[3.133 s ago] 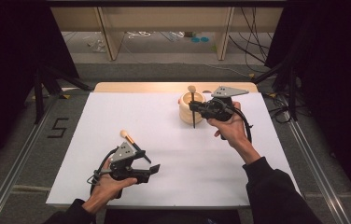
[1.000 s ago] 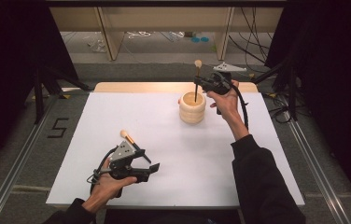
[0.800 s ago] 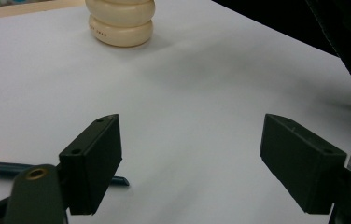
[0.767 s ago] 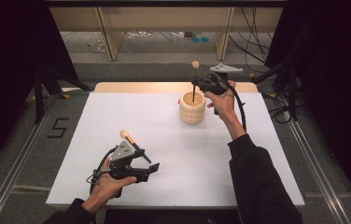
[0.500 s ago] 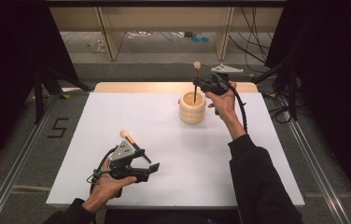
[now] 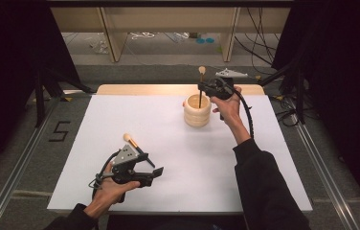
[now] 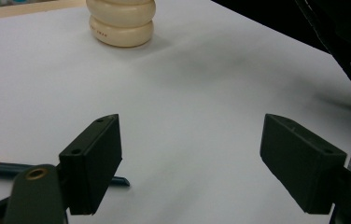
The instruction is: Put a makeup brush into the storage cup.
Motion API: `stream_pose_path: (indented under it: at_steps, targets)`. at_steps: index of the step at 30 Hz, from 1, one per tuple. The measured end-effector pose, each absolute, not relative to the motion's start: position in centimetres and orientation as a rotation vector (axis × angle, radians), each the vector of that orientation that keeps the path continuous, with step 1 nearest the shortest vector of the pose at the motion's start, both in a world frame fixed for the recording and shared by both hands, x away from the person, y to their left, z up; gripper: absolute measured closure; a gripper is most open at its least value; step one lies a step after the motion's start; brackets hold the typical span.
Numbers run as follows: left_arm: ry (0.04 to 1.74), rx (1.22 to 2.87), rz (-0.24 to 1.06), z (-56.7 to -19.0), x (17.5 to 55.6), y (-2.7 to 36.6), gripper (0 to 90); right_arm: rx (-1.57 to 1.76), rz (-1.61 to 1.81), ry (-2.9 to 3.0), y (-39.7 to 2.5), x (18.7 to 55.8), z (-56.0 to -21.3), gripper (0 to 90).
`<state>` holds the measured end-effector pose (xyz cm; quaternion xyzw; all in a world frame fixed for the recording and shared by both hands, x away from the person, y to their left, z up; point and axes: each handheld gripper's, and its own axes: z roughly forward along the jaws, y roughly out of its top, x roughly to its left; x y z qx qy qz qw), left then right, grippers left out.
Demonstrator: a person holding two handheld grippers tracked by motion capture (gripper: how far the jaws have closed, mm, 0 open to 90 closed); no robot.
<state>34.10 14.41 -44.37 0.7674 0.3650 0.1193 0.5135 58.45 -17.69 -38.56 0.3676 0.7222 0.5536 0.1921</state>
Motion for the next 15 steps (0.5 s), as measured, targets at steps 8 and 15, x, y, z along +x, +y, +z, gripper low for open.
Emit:
stream_pose_path:
  at_steps: [8,15]
  targets:
    - [0.881,1.846,0.288,-44.4,34.1,14.4,20.5,1.052,1.535,2.038,-17.7,58.6,-39.2,82.9]
    - [0.882,1.845,0.288,-44.4,34.1,14.4,20.5,1.060,1.511,2.054,-17.5,58.7,-39.9,82.9]
